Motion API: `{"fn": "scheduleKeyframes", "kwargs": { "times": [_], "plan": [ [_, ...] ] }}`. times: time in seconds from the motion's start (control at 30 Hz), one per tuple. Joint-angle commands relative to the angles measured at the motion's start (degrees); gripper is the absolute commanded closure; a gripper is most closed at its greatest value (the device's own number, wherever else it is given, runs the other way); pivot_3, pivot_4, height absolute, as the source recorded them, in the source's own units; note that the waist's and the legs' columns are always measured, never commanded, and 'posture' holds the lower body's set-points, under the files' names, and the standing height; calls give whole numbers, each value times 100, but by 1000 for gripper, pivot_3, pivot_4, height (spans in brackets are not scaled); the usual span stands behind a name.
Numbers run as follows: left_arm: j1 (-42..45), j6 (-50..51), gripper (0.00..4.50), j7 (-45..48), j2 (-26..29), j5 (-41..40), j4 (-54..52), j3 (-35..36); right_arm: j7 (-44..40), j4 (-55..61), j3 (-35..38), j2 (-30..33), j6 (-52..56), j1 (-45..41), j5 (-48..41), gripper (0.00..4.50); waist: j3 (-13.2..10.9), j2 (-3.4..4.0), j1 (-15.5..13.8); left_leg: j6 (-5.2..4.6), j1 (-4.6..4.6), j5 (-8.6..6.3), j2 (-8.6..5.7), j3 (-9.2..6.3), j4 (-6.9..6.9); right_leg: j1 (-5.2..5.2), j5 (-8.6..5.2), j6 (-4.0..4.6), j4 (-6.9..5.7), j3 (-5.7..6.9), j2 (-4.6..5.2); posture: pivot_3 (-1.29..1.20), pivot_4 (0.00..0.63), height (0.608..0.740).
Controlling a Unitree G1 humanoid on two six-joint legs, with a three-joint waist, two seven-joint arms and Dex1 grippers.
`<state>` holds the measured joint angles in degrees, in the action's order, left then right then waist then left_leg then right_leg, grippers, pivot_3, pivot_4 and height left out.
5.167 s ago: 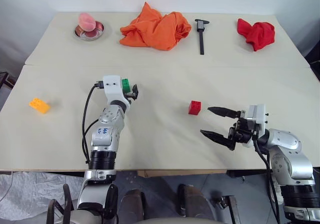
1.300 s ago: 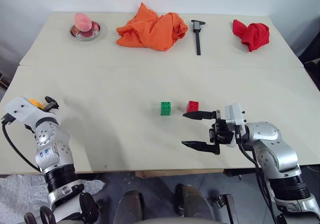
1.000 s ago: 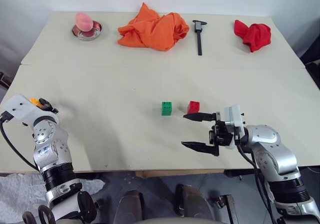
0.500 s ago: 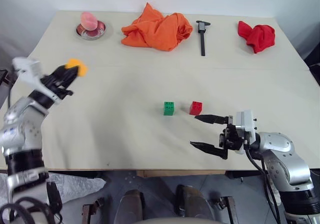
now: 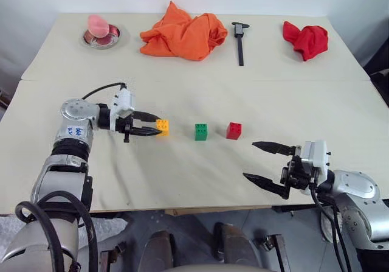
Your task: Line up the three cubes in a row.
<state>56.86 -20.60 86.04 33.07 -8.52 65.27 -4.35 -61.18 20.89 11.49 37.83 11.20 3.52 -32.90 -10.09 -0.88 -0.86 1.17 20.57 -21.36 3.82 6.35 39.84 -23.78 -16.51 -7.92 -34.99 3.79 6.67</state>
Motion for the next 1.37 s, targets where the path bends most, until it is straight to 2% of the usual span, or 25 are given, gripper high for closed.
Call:
{"fn": "scheduleKeyframes", "kwargs": {
  "times": [0.03, 0.3, 0.47, 0.63, 0.7, 0.77, 0.93, 1.13, 1.37],
  "plan": [
    [304, -284, 3008, 254, -94, 147, 316, 77, 51, 332, 363, 127, -47, 248, -139, 0, 0, -1, -34, -1, 2, 0, 0, -1, 4, 0, 1, -1, -2, 0, 0, 0, 150, 740],
    [501, -247, 3008, 301, -270, 257, 634, 247, 65, 294, 372, 131, -66, 256, -129, 0, 0, 0, -54, -5, 6, -2, 0, -4, 15, 2, 4, -7, -3, 0, 2, 0, 150, 740],
    [563, -278, 1479, 80, -324, 289, 657, 330, -32, 167, 279, 156, -51, 110, -118, 0, 0, 0, -49, -5, 7, -3, 0, -4, 15, 1, 4, -8, -3, 0, 1, 0, 150, 740],
    [370, -383, 25, 270, -31, 92, 491, 658, -209, -97, 227, 153, -79, -122, -129, 0, 0, -1, -23, -5, 7, -3, 0, -4, 16, 1, 4, -8, -2, 0, 1, 0, 150, 740],
    [164, -368, 25, 507, 157, -32, 318, 795, -305, -281, 249, 153, -95, -252, -151, 0, 0, 0, -5, -5, 5, -3, 0, -4, 15, 1, 4, -8, -5, 0, 1, 0, 150, 740],
    [-336, 11, 25, 629, 492, -492, -269, 1047, -492, -664, 332, 171, -178, -473, -193, 0, -1, 2, 50, -5, 5, -3, 1, -5, 13, 0, 4, -7, -7, 0, 1, 0, 150, 740],
    [-1748, 1123, 25, 273, 998, -1313, -2068, 1638, -1021, -1786, 472, 363, -310, -1123, -207, 0, -6, 9, 118, -7, 2, -3, 3, -3, 14, -1, 4, -7, -10, -3, 5, 0, 150, 740],
    [-3226, 1671, 25, -565, 1127, -1549, -3806, 2018, -1751, -2990, 261, 505, -650, -1918, 23, 0, -8, 14, 88, -9, 0, -5, 3, -3, 24, 2, 4, -7, -21, -5, 10, 0, 150, 740],
    [-3632, 1924, 25, -1070, 1029, -1794, -4597, 2203, -2143, -3580, 106, 319, -930, -2436, 44, 0, -9, 17, 89, -8, -4, -4, 5, -1, 27, 1, 4, -6, -32, -5, 9, 0, 150, 740]
  ]
}}
